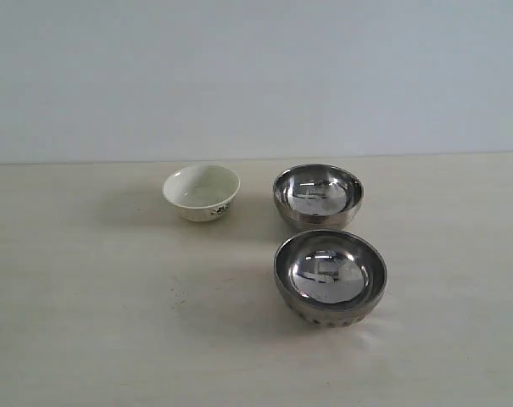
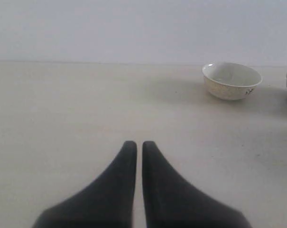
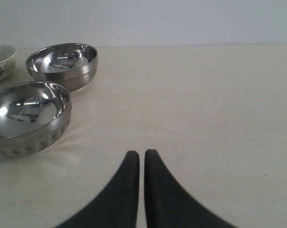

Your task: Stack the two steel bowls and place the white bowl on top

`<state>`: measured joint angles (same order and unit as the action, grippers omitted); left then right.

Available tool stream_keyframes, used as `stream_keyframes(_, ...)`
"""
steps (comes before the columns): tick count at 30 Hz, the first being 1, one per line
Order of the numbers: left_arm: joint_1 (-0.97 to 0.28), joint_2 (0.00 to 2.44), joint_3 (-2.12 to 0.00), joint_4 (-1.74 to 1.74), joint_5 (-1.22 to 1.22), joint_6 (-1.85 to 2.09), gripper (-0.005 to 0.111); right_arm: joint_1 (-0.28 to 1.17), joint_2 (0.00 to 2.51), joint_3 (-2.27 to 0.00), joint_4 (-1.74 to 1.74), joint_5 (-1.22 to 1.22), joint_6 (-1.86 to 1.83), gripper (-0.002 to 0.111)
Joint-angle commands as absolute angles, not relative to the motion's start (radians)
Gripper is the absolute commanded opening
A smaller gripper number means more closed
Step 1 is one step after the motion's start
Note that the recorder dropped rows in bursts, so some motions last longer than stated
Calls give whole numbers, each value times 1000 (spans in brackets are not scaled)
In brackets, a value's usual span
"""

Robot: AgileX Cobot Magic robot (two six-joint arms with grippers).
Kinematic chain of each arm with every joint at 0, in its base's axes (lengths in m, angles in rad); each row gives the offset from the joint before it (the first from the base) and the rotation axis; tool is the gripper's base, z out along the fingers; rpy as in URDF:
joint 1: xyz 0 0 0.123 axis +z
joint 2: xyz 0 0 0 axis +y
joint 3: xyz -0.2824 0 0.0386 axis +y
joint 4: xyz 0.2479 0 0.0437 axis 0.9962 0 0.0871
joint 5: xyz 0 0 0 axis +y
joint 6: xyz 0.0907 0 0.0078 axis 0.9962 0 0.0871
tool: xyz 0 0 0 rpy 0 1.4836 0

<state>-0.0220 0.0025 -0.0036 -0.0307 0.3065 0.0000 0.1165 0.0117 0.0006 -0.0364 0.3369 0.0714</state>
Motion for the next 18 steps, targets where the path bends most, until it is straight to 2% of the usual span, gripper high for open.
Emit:
stream_keyframes(1, -19, 0, 0, -37, 307, -8, 4, 111, 10, 0, -37, 333, 69, 0)
stream_keyframes(5, -19, 0, 0, -37, 307, -8, 4, 111, 10, 0, 7, 352, 125, 0)
stream_keyframes(10, -19, 0, 0, -37, 307, -8, 4, 111, 10, 0, 395, 346, 566, 0)
stream_keyframes(18, -19, 0, 0, -37, 307, -8, 4, 111, 10, 0, 408, 305, 571, 0)
